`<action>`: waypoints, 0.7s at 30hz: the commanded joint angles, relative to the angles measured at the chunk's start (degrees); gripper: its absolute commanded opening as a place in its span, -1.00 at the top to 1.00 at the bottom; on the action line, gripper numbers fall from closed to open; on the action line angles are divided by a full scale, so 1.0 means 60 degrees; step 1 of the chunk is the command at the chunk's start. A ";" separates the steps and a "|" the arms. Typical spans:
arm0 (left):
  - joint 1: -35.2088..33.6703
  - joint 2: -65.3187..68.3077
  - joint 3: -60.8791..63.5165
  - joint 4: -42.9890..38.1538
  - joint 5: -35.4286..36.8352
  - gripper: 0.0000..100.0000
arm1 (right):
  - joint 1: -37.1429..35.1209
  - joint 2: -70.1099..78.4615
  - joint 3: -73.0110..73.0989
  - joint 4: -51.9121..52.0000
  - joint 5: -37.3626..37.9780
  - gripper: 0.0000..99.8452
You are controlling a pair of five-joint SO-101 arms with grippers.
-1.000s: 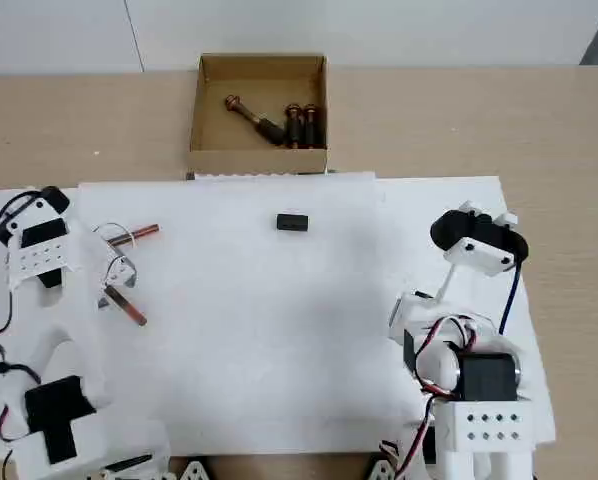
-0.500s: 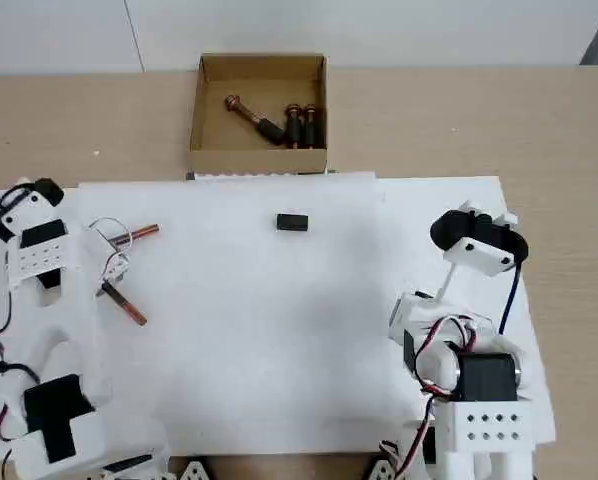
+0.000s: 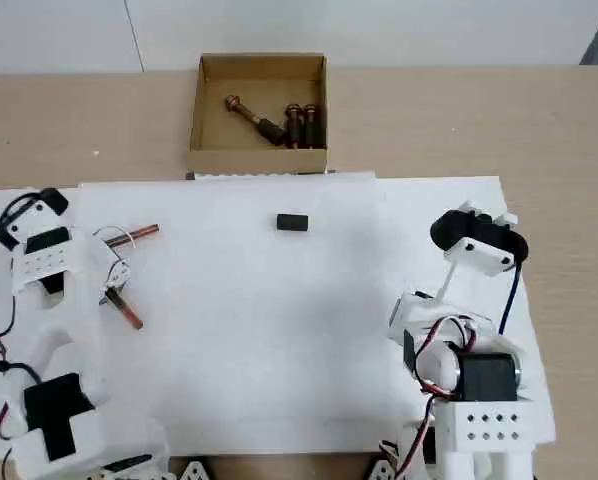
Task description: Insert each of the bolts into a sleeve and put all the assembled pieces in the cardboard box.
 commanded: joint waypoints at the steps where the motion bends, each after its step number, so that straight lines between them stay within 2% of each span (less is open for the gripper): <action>1: 0.0000 -0.0044 0.0212 -0.0103 0.0029 0.75 | 0.0022 -0.0183 -0.0029 -0.0139 0.0073 0.99; 9: 0.0000 -0.0059 0.0271 -0.0103 0.0029 0.75 | 0.0007 -0.0183 -0.0029 -0.0139 0.0073 0.99; 14: 0.0000 -0.0059 0.0330 -0.0366 0.0029 0.99 | 0.0007 -0.0198 -0.0029 -0.0139 0.0073 0.99; 21: 0.0059 -0.0161 0.0271 -0.0293 0.0029 0.99 | 0.0007 -0.0242 -0.0059 -0.0154 0.0073 0.99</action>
